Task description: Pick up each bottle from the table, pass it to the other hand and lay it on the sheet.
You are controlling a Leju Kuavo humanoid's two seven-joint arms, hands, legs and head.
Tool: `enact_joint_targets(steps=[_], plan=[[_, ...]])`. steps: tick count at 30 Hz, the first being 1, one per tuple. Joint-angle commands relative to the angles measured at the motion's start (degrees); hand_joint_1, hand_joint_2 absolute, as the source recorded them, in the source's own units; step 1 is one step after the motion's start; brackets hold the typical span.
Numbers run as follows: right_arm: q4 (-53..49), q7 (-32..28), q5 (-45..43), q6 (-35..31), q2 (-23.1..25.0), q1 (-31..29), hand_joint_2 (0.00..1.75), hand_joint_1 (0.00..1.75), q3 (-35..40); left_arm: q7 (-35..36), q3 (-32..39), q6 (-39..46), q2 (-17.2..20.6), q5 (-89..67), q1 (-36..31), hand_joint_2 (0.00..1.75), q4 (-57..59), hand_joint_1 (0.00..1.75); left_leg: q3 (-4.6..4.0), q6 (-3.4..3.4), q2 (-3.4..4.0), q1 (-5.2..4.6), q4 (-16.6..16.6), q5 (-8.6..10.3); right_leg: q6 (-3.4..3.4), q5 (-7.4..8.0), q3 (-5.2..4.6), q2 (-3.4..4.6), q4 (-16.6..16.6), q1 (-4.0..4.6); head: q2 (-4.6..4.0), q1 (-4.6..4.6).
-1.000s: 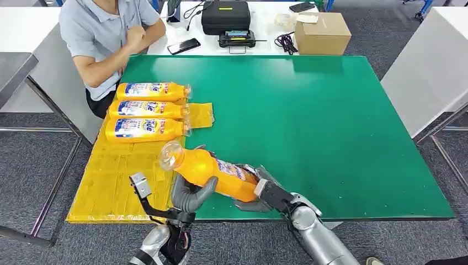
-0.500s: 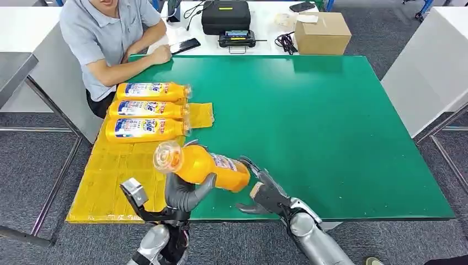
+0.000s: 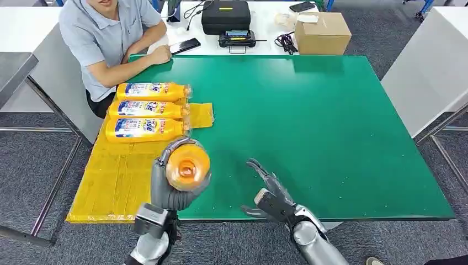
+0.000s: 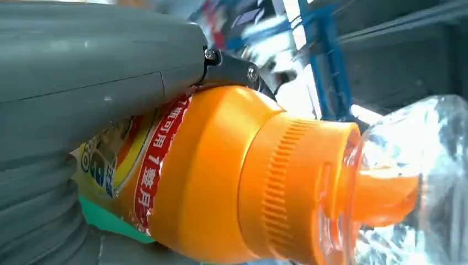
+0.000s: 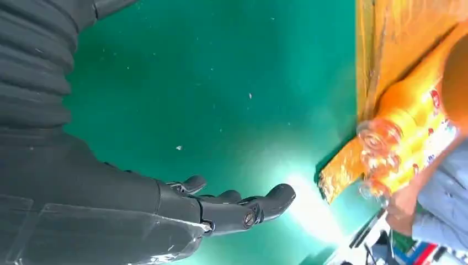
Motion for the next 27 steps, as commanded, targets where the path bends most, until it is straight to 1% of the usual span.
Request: enact_joint_targets(steps=[1,2,6,7,9,10,14,15,17,18,20,21,23,24,26,27], plan=[[-1.89,0.22,0.42,-0.66,1.23,0.86,1.75,0.00,-4.80,7.03,9.11,5.35,1.40,-26.99,-1.04,1.75,2.53,1.75,0.09,-0.14,0.17,0.10,-0.01,-0.03,-0.17,0.03,0.06,0.13,-0.04,0.11,0.00,0.00],[-2.05,0.29,0.67,-0.72,1.24,1.10,1.75,0.00,-5.15,9.49,10.24,5.35,1.14,-30.74,-1.62,1.75,3.95,1.75,0.05,-0.08,0.07,0.03,-0.02,0.00,-0.10,0.02,0.03,0.05,-0.01,0.04,0.00,0.00],[-2.19,0.29,1.04,-0.56,1.34,1.22,1.75,0.00,-5.43,12.70,13.19,5.35,1.23,-37.61,-3.27,1.75,7.77,1.75,0.07,-0.11,0.09,0.07,-0.02,0.01,-0.14,0.03,0.06,0.05,-0.05,0.08,0.00,0.00],[-2.10,0.27,1.16,-0.35,1.39,1.10,1.75,0.00,-5.38,15.54,14.27,5.35,1.32,-41.94,-3.96,1.75,9.88,1.75,0.13,-0.14,0.09,0.10,-0.04,0.01,-0.19,0.04,0.13,0.04,-0.08,0.11,0.00,0.00],[-1.74,0.25,1.29,-0.13,1.55,0.76,1.75,0.00,-5.30,17.54,15.61,5.35,1.75,-44.90,-5.49,1.75,14.00,1.75,0.09,-0.08,0.06,0.02,-0.04,0.01,-0.10,0.01,0.06,0.03,-0.03,0.03,0.00,-0.02],[-1.35,0.19,1.38,0.06,1.61,0.35,1.75,0.00,-5.23,20.49,14.94,5.35,2.57,-46.47,-7.30,1.75,18.16,1.75,0.14,-0.15,0.09,0.09,-0.06,0.01,-0.19,0.03,0.11,0.05,-0.06,0.10,0.00,0.02],[-0.41,0.17,1.50,0.70,1.74,-0.76,1.75,0.00,-5.00,24.12,14.18,5.35,4.28,-48.20,-11.27,1.75,27.07,1.75,0.12,-0.10,0.03,0.03,-0.08,0.05,-0.13,0.03,0.09,0.00,-0.06,0.04,0.00,0.00],[-0.41,0.17,1.50,0.70,1.74,-0.76,1.75,0.00,-5.00,24.12,14.18,5.35,4.28,-48.20,-11.27,1.75,27.07,1.75,0.15,-0.16,0.06,0.10,-0.07,0.04,-0.20,0.05,0.13,0.01,-0.08,0.11,0.00,0.00],[0.48,0.16,1.46,1.32,1.73,-1.73,1.75,0.00,-4.65,27.88,14.15,5.35,5.04,-52.79,-13.36,1.75,31.63,1.75,0.12,-0.16,0.12,0.11,-0.04,0.03,-0.20,0.05,0.09,0.07,-0.04,0.12,0.00,-0.02],[0.62,0.16,1.46,1.35,1.78,-1.90,1.75,0.00,-4.63,27.82,14.26,5.35,5.11,-52.77,-13.55,1.75,31.86,1.75,0.11,-0.14,0.07,0.08,-0.04,0.03,-0.18,0.03,0.09,0.02,-0.03,0.09,0.00,0.00],[1.33,0.08,1.42,1.55,1.86,-2.61,1.75,0.00,-4.38,32.20,14.04,5.35,6.03,-60.36,-14.73,1.75,33.93,1.75,0.07,-0.10,0.07,0.05,-0.03,0.04,-0.11,0.04,0.05,0.04,-0.02,0.05,0.00,0.00],[1.40,0.07,1.42,1.55,1.90,-2.75,1.75,0.00,-4.36,32.37,14.11,5.35,6.07,-60.54,-14.95,1.75,34.24,1.75,0.06,-0.08,0.09,0.03,-0.03,0.04,-0.09,0.04,0.03,0.07,-0.01,0.03,0.00,0.00],[1.80,-0.02,1.35,1.75,1.94,-3.15,1.75,0.00,-4.17,36.27,13.15,5.35,6.47,-64.84,-17.09,1.75,39.41,1.75,0.07,-0.12,0.13,0.08,-0.01,0.03,-0.14,0.04,0.05,0.09,0.00,0.08,0.00,0.00],[1.81,-0.02,1.34,1.73,2.00,-3.24,1.75,0.00,-4.16,36.37,13.10,5.35,6.51,-64.91,-17.29,1.75,39.68,1.75,0.07,-0.09,0.05,0.03,-0.05,0.05,-0.10,0.03,0.06,0.02,-0.01,0.03,0.00,0.02],[2.26,-0.05,1.27,1.88,2.15,-3.58,1.75,0.00,-4.04,41.85,11.32,4.38,7.30,-71.02,-19.24,1.75,43.69,1.75,0.06,-0.12,0.04,0.07,-0.01,0.05,-0.14,0.04,0.05,0.01,-0.01,0.07,0.00,0.00],[2.30,-0.05,1.28,1.87,2.23,-3.64,1.75,0.00,-4.01,42.01,11.26,4.35,7.35,-71.11,-19.39,1.75,43.94,1.75,0.06,-0.11,0.07,0.07,-0.01,0.03,-0.13,0.03,0.04,0.04,0.00,0.07,0.00,0.02]])
